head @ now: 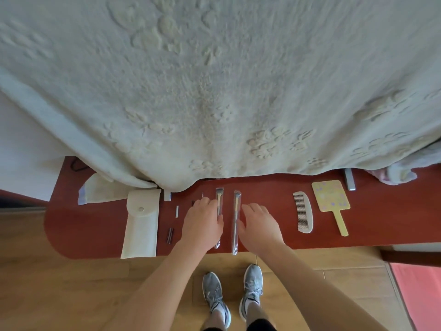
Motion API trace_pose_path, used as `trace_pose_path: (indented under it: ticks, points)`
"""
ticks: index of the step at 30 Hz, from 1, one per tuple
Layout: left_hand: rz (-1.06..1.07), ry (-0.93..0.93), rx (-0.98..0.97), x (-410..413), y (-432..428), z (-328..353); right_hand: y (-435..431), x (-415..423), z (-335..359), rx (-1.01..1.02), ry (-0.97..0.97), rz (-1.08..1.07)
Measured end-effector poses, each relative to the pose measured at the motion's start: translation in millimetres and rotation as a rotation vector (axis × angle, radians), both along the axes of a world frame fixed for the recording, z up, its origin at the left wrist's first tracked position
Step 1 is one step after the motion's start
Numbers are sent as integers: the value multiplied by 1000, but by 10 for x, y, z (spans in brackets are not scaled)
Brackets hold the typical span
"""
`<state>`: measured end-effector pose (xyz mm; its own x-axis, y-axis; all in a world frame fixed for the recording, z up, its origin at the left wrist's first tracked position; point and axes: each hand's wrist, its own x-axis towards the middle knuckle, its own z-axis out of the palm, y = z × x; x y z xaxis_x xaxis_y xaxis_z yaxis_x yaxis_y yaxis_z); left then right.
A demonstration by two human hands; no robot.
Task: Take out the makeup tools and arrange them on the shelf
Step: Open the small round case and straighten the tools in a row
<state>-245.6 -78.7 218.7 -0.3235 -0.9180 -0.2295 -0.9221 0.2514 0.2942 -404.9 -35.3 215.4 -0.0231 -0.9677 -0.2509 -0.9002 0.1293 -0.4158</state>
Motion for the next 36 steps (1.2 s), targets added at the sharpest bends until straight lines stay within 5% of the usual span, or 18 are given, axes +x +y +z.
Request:
trace_pose_path:
  ticks: [15, 36]
  points:
    - [78, -151, 83, -118, -121, -336, -135, 176, -421, 28, -39, -44]
    - [99, -2, 74, -443, -85, -478, -192, -104, -459, -8, -16, -97]
